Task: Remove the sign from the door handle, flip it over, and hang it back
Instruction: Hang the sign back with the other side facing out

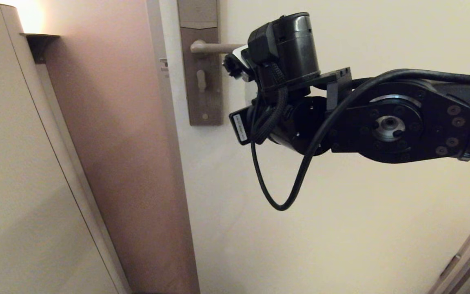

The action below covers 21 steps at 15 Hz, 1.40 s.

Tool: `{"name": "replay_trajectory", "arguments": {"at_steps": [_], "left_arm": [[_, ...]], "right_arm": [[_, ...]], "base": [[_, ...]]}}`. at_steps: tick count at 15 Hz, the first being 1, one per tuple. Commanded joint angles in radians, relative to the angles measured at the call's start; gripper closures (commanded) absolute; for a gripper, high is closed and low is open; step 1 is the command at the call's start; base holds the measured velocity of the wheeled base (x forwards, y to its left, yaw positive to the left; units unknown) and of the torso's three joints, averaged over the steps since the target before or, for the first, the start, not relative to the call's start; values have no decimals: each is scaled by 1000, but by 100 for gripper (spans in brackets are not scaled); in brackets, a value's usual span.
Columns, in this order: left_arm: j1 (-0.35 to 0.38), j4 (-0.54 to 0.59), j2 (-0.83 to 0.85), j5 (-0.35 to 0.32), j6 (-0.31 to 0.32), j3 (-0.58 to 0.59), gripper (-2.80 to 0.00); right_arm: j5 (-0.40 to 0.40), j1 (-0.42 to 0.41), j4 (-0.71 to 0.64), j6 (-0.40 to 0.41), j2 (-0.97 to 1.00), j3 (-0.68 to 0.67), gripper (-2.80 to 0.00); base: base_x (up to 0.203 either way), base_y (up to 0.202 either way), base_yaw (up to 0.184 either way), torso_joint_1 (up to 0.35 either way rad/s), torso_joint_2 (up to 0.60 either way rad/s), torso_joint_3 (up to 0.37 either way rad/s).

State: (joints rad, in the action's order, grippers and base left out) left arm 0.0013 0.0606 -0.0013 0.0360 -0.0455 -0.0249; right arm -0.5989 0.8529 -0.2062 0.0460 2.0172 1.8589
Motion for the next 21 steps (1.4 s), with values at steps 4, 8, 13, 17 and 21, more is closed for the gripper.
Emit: {"name": "replay_trajectory", "arguments": {"at_steps": [4, 8, 13, 17, 21], "left_arm": [[0, -1, 1, 1, 0, 0, 0], [0, 0, 1, 1, 0, -1, 0], [0, 1, 1, 1, 0, 0, 0], [0, 0, 1, 1, 0, 0, 0], [0, -1, 1, 1, 0, -3, 0]], "right_arm": [[-4, 50, 0, 7, 37, 17, 0], [-59, 57, -1, 5, 54, 28, 0], [-169, 65, -54, 2, 86, 112, 0], [-229, 97, -56, 3, 116, 117, 0], [-240, 109, -52, 5, 131, 117, 0]], "base": [[0, 0, 0, 0, 0, 0], [0, 0, 0, 0, 0, 0], [0, 0, 0, 0, 0, 0], [0, 0, 0, 0, 0, 0], [0, 0, 0, 0, 0, 0]]}}
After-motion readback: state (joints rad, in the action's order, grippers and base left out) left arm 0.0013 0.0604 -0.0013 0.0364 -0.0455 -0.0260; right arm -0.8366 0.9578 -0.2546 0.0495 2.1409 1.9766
